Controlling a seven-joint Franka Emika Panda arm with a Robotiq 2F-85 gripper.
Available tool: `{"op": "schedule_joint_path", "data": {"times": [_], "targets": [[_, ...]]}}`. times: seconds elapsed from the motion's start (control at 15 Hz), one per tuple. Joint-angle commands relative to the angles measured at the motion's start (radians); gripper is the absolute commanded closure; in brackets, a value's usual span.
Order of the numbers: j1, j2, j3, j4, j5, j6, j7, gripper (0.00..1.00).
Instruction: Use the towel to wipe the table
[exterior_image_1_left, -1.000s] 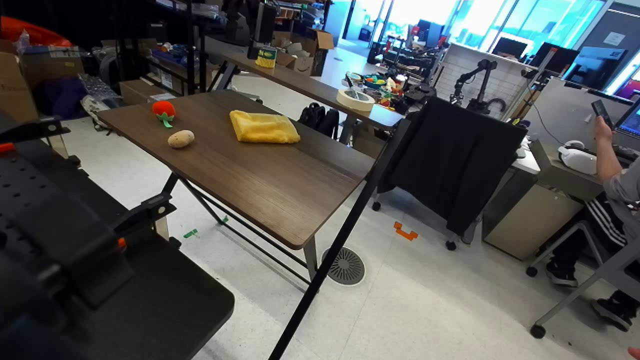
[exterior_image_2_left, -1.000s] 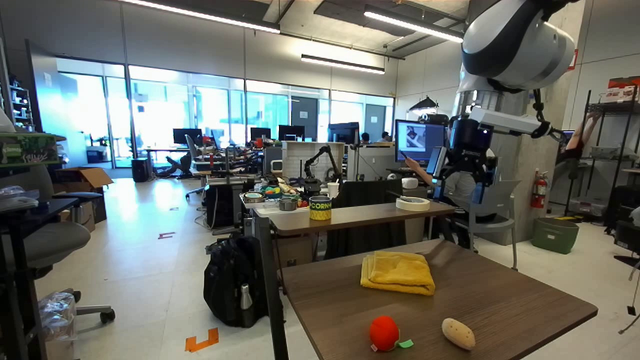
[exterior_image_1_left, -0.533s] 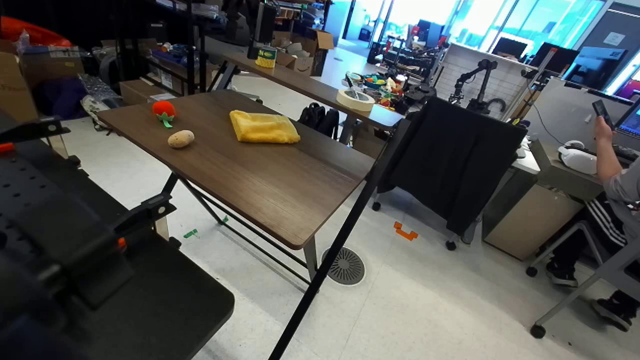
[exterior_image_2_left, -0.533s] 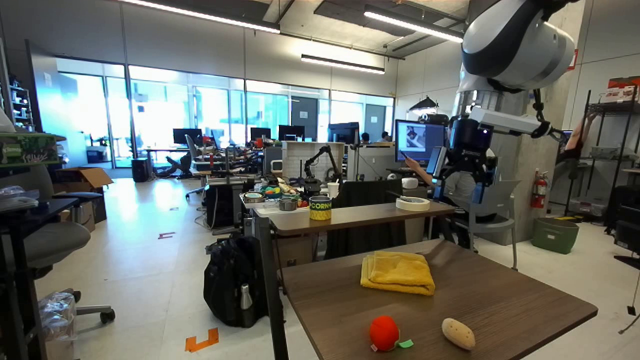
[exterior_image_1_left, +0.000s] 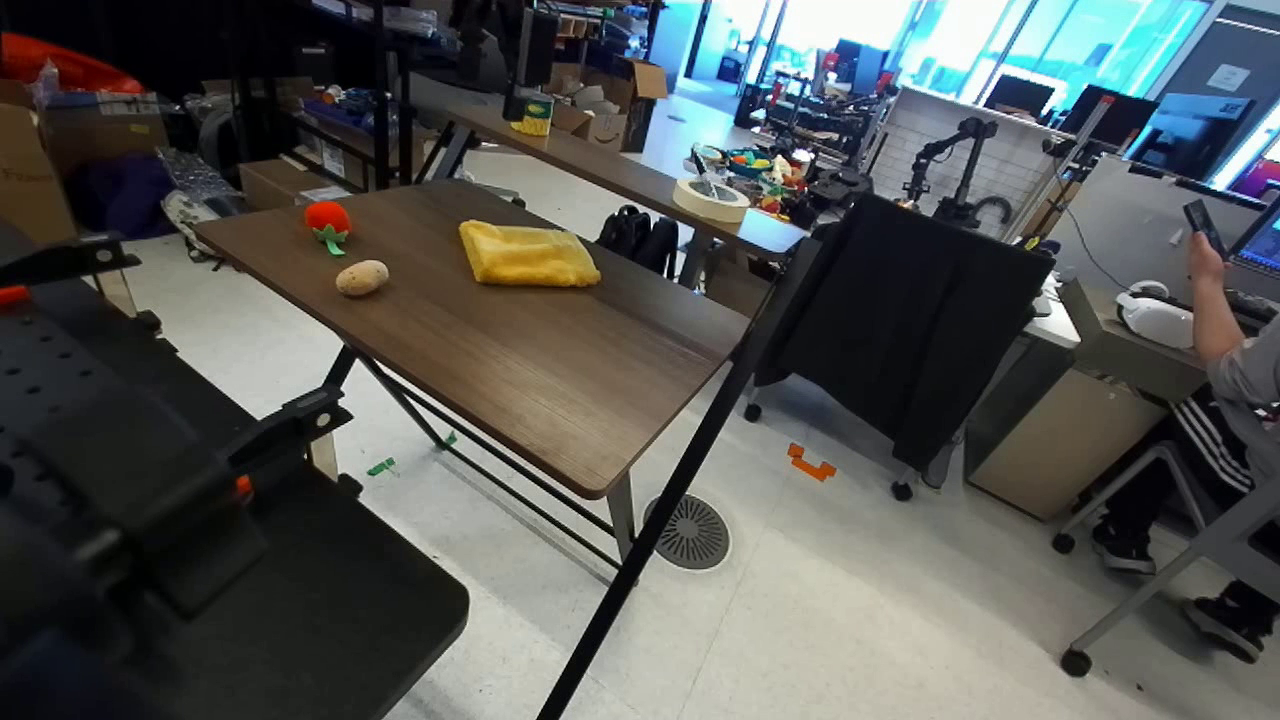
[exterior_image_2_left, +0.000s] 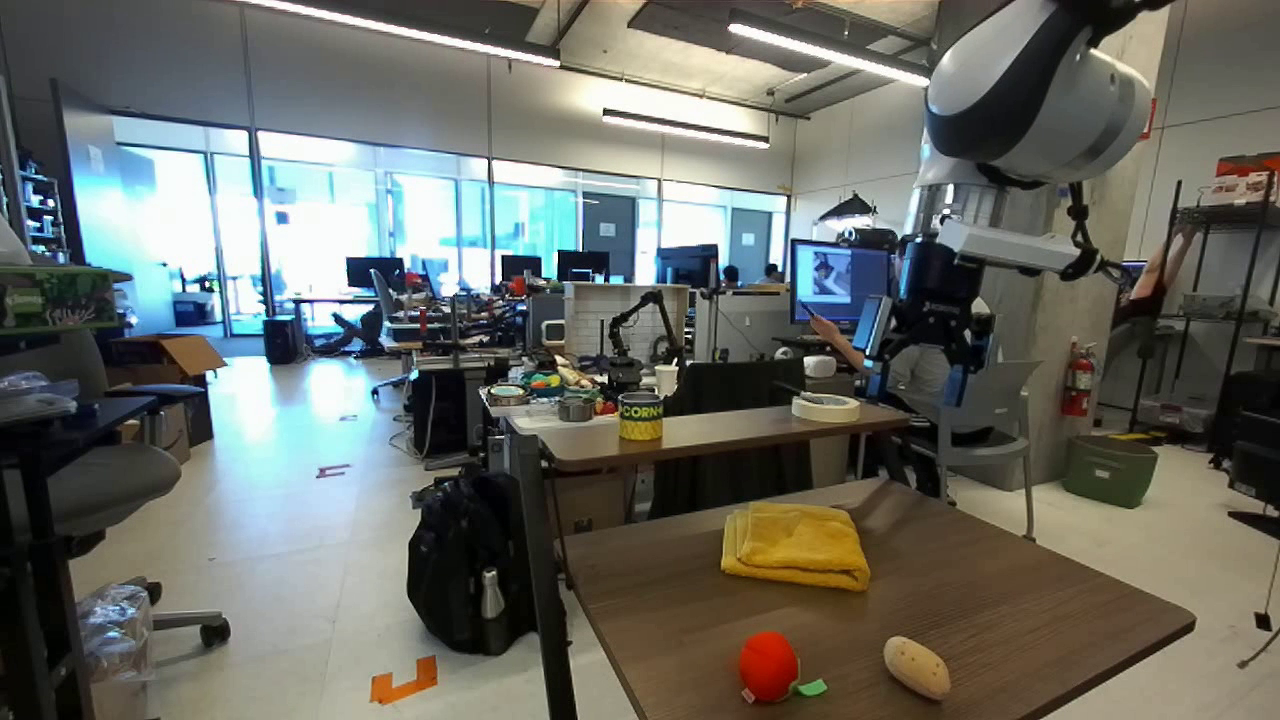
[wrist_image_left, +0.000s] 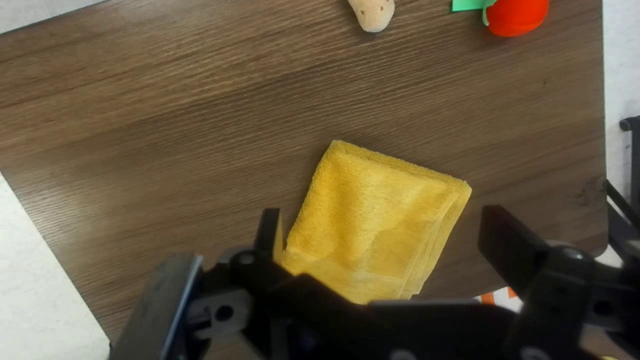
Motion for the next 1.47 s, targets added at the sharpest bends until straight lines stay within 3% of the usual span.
{"op": "schedule_joint_path", "data": {"times": [0.0,0.2,0.6,0.67,0.87,1.27,1.4], "targets": [[0.031,0.032,-0.038,0.061,-0.1,0.016,0.003,0.0],[0.023,0.122,-0.037,0.218,-0.139,-0.071,-0.018,0.0],[0.029,0.353,-0.021,0.517,-0.094,-0.204,0.04,0.0],[0.022,0.269,-0.027,0.385,-0.11,-0.138,0.006,0.0],[0.033,0.341,-0.027,0.466,-0.103,-0.158,0.029,0.0],[0.034,0.347,-0.027,0.49,-0.103,-0.169,0.032,0.0],[0.045,0.405,-0.031,0.575,-0.1,-0.213,0.064,0.0]]}}
